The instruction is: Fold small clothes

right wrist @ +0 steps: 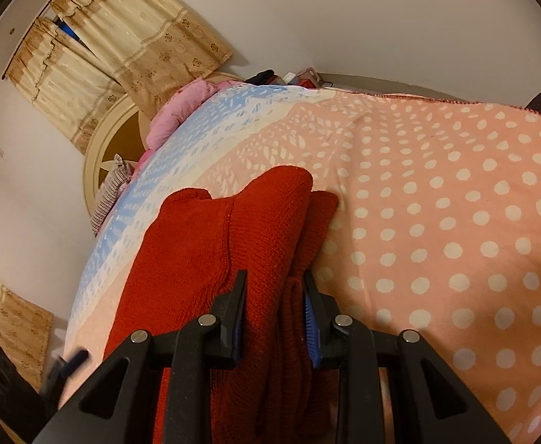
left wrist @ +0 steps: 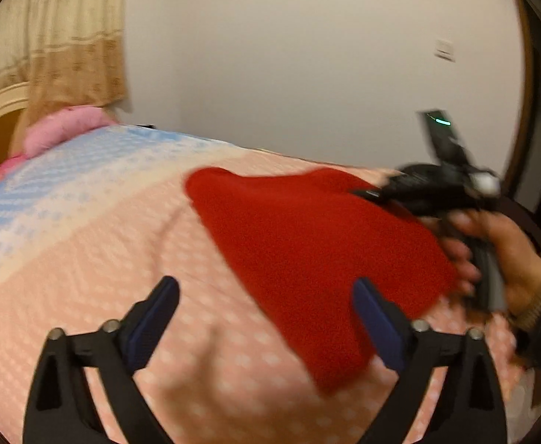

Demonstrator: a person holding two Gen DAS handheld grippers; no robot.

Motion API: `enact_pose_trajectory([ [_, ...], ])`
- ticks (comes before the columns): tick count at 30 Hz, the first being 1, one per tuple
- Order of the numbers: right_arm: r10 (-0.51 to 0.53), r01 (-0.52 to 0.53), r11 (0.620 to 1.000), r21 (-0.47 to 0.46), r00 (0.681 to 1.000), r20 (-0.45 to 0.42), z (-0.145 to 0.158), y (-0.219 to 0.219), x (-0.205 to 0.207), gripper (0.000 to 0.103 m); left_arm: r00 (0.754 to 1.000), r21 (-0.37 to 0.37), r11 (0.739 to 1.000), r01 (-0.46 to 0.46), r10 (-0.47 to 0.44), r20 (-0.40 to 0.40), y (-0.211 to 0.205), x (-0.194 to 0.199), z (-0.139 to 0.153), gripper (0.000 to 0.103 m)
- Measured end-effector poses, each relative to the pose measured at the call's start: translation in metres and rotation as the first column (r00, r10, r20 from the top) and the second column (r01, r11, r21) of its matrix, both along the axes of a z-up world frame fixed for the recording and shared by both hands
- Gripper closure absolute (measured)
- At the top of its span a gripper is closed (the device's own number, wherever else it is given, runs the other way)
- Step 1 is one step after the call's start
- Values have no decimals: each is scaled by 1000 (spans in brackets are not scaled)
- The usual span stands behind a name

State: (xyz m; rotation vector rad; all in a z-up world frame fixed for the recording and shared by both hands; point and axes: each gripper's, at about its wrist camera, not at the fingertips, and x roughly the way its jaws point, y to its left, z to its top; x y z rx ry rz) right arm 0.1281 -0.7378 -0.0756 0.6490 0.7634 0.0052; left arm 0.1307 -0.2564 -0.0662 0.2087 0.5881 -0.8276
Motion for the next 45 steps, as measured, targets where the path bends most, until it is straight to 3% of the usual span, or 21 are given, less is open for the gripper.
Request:
enact_pose_trajectory([
  [5,-10,28,982,-187,995,100,48,28,-19,67,995,27,996,-85,86,-43,-9,42,-14,5],
  [9,111,-67,969,-237,978,177,74,58,-33,58,991,14,995,-98,99,-85,-11,48,-23,5],
  [12,206,-180,958,-224,973,101,59,77,-26,58,991,31,993,-111,113,-72,-13,43,-29,5],
  [15,182,-181,951,-252,983,-18,28,80,-15,57,989,30,992,-120,122,-79,-12,41,-33,5],
  [19,189,-181,954,-240,982,9,21,75,-16,57,986,22,990,-137,139,-94,-10,43,-32,3],
  [22,162,-154,964,-217,987,18,32,72,-26,56,983,-8,989,-146,144,-117,3,34,-24,3],
  [23,152,-142,964,-225,988,27,39,74,-33,50,982,-24,989,-146,142,-127,9,28,-19,3],
  [28,119,-80,937,-339,988,97,76,96,-73,45,983,-105,985,-136,121,-134,33,2,8,3],
  [34,118,-10,893,-450,970,213,120,120,-116,34,992,-152,982,-111,100,-77,46,-28,38,3],
  [39,112,30,875,-483,959,262,137,126,-134,33,995,-180,979,-96,90,-41,54,-41,51,3],
  [45,101,33,879,-475,962,255,137,126,-138,33,995,-193,976,-97,94,-25,57,-44,56,3],
])
